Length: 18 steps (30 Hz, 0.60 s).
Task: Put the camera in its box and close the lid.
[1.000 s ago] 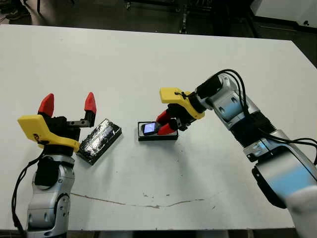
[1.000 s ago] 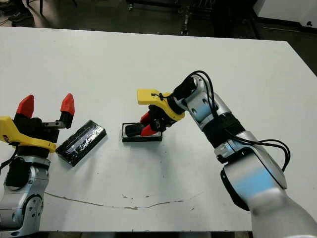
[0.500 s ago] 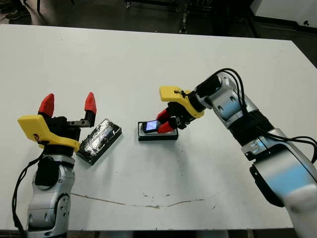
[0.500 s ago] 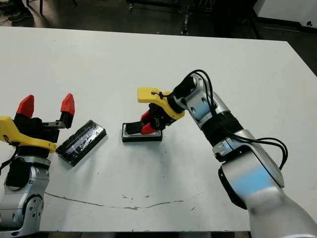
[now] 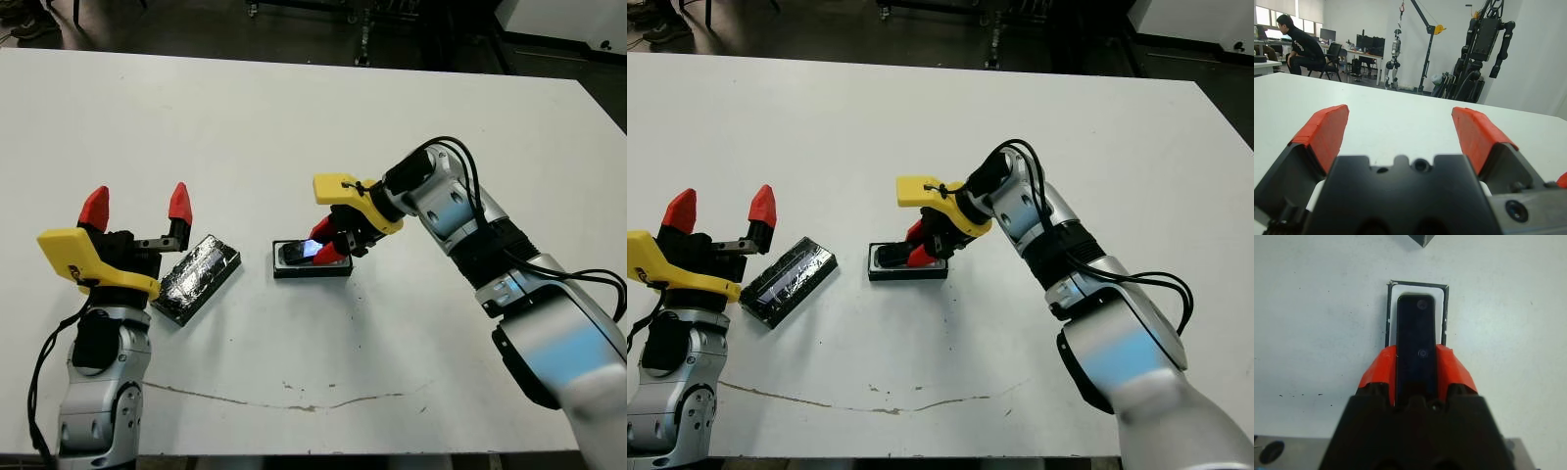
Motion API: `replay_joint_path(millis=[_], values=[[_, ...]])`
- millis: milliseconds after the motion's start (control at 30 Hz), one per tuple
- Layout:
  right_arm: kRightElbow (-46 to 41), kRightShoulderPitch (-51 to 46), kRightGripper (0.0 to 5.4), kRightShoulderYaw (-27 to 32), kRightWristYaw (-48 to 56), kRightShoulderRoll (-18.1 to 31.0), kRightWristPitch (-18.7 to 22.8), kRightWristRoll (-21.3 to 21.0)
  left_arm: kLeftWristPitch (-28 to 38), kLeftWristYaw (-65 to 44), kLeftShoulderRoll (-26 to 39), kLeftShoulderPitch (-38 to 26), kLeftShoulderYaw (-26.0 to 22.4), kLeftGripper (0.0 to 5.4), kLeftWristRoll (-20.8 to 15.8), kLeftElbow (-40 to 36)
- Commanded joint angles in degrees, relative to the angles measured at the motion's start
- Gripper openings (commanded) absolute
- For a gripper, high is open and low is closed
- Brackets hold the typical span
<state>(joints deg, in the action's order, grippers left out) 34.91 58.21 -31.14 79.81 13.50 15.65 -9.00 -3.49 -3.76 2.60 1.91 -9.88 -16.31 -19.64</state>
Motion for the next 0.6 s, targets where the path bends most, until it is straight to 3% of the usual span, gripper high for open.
replay_joint_path(millis=[33,600], values=[[-0.5,0.8,1.66,-0.5,0.2,0.0,0.6,-0.7,0.3,-0.1,0.1,0.7,0.0,5.40,0.3,0.3],[-1.3,1.0,1.66,-2.1,0.0,-2.2,1.0,-2.2,1.3,0.0,-0.5,1.3,0.2,5.40,0.8,0.6]])
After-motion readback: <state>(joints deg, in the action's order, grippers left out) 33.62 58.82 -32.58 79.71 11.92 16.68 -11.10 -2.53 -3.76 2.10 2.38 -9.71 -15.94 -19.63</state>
